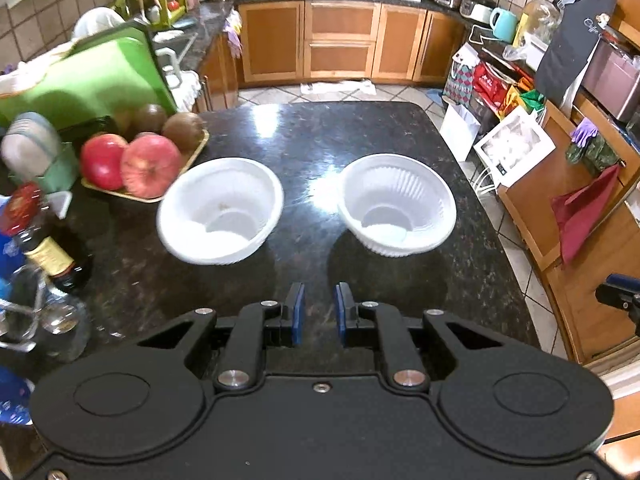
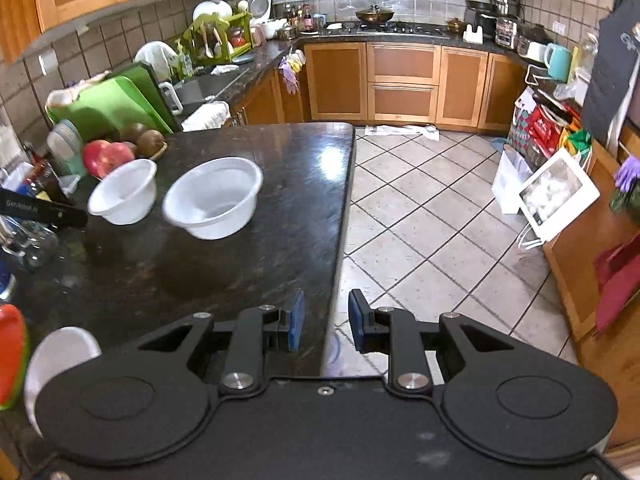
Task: Organize plates and bowls
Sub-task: 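Move the left tool to a second white bowl and grasp its rim, then lift the second white bowl with the left tool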
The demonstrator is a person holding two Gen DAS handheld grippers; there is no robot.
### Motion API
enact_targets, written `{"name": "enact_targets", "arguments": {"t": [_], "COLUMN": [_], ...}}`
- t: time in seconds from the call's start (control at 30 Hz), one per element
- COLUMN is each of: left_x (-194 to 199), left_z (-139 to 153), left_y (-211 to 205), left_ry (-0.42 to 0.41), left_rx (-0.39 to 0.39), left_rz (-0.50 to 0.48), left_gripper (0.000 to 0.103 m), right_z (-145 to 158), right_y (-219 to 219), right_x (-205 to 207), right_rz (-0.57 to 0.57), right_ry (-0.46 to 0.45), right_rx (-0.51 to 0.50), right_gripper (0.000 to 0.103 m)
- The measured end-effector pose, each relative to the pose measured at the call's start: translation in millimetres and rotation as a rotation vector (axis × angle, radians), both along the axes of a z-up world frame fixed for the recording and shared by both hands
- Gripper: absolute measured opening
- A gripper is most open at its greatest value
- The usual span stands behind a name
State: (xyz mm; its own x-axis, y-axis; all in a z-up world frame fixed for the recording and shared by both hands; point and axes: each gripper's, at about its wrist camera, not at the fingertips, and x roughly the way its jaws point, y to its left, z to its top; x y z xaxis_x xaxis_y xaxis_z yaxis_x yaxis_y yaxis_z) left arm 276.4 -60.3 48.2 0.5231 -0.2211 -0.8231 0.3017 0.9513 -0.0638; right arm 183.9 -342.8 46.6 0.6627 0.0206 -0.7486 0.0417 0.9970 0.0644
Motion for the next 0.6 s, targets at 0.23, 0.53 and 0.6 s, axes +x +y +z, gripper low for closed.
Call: {"name": "enact_targets", "arguments": {"t": [0.23,0.53,0.6], "left_x": [40,65,69], "left_z": [-15,-20,-20], "left_y": [-22,-38,-37], "left_ry": [0.061,0.057,0.053], "left_rx": [-0.051,-0.044,-0.043], "left_rz": [-0.001,0.028,0.032], "left_gripper": [0.021,0.021,0.021], "right_z": [-13,-25,-23], "right_y": [-10,-3,-2], "right_x": [53,111,118], "right_rz": [0.049,0.11,0.111], "right_ry": [0.017,-0.003,-0.015], "right_rx": [0.026,0.128,0.153], "right_gripper": [0.026,0.026,0.026]}}
